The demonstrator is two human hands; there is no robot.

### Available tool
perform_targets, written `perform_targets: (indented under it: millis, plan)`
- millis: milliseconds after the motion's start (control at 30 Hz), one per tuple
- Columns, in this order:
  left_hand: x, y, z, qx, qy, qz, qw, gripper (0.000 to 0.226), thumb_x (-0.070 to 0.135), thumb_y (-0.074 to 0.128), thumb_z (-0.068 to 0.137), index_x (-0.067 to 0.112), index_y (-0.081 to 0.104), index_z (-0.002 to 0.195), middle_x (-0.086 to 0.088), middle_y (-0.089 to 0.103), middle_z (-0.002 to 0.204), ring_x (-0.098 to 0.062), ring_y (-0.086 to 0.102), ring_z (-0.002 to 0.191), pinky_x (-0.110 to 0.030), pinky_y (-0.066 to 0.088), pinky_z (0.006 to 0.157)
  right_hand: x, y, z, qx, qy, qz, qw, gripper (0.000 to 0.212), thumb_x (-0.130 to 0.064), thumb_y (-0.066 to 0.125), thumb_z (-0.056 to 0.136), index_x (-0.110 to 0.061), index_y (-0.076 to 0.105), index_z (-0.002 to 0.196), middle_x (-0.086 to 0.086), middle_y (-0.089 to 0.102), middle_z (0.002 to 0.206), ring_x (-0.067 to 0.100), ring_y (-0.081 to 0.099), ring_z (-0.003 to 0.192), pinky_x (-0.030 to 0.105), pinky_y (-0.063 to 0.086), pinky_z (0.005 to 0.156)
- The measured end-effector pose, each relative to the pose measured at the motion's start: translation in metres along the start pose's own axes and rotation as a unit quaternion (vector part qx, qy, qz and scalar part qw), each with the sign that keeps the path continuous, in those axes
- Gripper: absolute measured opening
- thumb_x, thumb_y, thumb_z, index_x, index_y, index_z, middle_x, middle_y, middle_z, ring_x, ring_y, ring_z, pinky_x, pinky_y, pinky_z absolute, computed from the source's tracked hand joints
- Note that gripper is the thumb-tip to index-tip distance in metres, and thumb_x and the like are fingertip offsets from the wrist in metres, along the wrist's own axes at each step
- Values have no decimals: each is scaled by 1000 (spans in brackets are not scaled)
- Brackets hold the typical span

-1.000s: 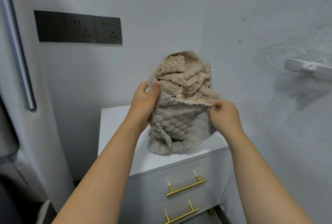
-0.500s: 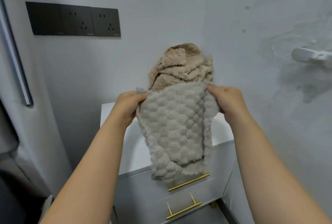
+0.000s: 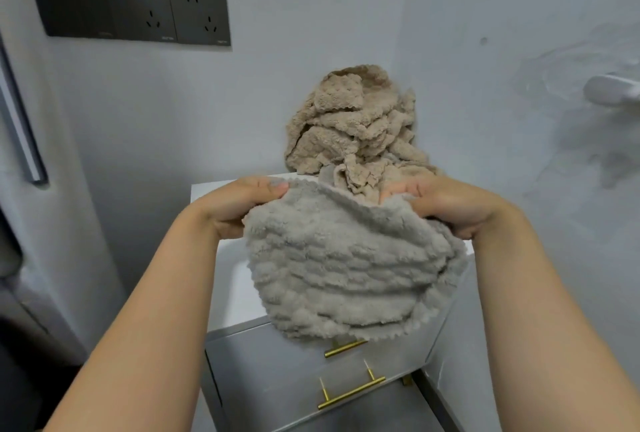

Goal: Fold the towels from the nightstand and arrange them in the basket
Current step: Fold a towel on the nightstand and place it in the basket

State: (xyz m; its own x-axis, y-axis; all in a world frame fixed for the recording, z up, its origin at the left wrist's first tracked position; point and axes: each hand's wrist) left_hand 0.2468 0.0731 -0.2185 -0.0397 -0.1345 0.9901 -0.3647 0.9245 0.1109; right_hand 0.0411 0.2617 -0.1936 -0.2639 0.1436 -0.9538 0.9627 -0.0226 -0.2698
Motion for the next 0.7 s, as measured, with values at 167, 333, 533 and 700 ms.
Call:
perform_targets:
  millis: [167, 333, 533, 700]
  plan:
    - [-28, -29, 14, -90, 69, -59, 992, 44, 40, 90, 56, 13, 76, 88, -3, 57, 57, -7, 44, 35, -14, 32, 43, 9, 0, -4, -67, -62, 80, 993, 11, -14, 77, 71, -15, 76, 82, 6, 70, 79, 14, 65, 68, 25, 54, 62]
    - [-26, -32, 23, 48, 109, -112, 987, 29, 33, 88, 60, 23, 79, 85, 7, 75, 83, -6, 71, 76, -21, 56, 60, 18, -3, -5, -51, -78, 255, 963, 33, -5, 73, 71, -1, 70, 103, 18, 66, 100, 27, 67, 87, 35, 57, 77]
    - [-15, -29, 34, 258, 25, 3, 966, 19, 26, 68, 83, 8, 68, 79, -13, 67, 81, -26, 63, 70, -34, 54, 68, 14, -14, 26, 448, 71, -323, 831, 16, -23, 62, 89, -7, 61, 92, 7, 56, 91, 26, 56, 89, 31, 39, 67]
    - [-19, -39, 45, 418, 42, 411, 809, 52, 30, 66, 87, 14, 35, 49, -2, 34, 47, -20, 33, 49, -28, 25, 52, 16, -9, 45, 541, -14, -397, 741, 23, -29, 65, 88, -7, 63, 83, 11, 53, 98, 30, 51, 90, 30, 33, 67]
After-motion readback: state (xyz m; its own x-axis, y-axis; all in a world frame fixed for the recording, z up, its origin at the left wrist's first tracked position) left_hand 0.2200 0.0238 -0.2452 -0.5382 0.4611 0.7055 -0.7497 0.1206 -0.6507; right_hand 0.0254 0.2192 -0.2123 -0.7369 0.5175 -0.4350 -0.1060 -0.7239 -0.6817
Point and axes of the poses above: each hand's wrist, its own z-axis towards the middle knuckle, its own y-axis out of the palm, x = y × z
